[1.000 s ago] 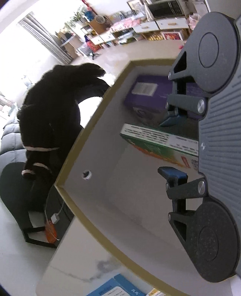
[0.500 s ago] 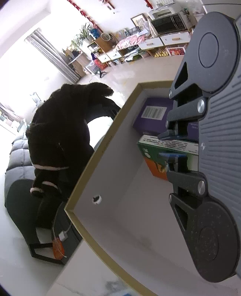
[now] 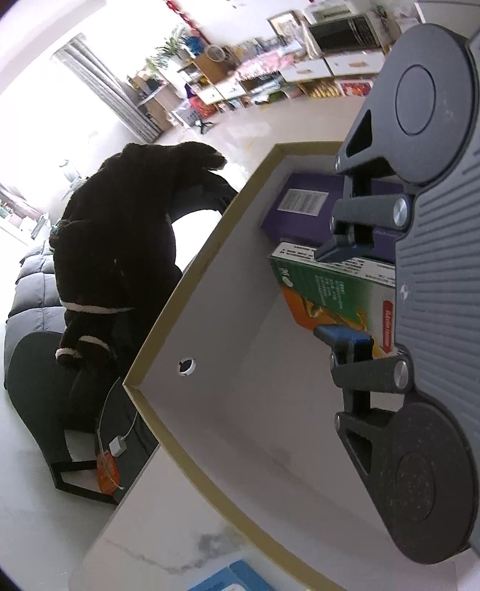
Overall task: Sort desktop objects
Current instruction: 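Lower the held box into the cardboard box and open the right gripper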
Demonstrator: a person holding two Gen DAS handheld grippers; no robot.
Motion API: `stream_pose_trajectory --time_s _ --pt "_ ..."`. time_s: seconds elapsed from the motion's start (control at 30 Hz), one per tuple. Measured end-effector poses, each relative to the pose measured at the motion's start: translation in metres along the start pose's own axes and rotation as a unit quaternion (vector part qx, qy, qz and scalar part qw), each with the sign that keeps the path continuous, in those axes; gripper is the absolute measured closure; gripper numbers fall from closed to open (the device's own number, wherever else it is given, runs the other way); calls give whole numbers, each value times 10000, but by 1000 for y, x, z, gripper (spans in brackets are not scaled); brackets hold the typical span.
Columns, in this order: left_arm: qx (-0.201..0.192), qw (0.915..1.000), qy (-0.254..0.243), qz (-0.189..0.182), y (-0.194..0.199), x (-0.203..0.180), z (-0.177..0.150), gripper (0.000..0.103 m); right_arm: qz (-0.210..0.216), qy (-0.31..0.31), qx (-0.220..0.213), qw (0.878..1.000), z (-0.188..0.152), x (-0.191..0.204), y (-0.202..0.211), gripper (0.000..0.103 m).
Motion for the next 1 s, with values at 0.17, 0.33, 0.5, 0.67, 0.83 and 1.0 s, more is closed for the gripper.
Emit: stream_pose_trajectory --time_s 0.17,0.33,0.5,0.67,0.83,1.0 --pt "-2 10000 8 13 0 1 -1 0 81 -173 189 9996 -7 -5 -1 62" --pt "-13 10000 15 -21 2 0 -2 0 187 -259 167 9994 -10 -3 2 61" --pt "-9 10000 19 -12 3 1 -2 0 461 -401 156 9980 -6 -1 9 62" --pt "8 10000 47 -1 2 2 -4 0 372 -434 142 9983 -6 -1 8 62" --pt "13 10000 57 3 2 2 -3 0 382 -350 284 9983 -12 5 -2 72" --pt "6 10000 49 1 2 2 -4 0 111 -468 185 9987 -9 5 -8 80"
Point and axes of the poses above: each gripper's, at about its wrist camera, not at the fingertips, and y roughly against the way its jaws point, x to its left, z to its top, the point moved 4 cm from there along -y, roughly the way its jaws point, and after that the axes turned 10 degrees about -y, right-handed, at the moved point
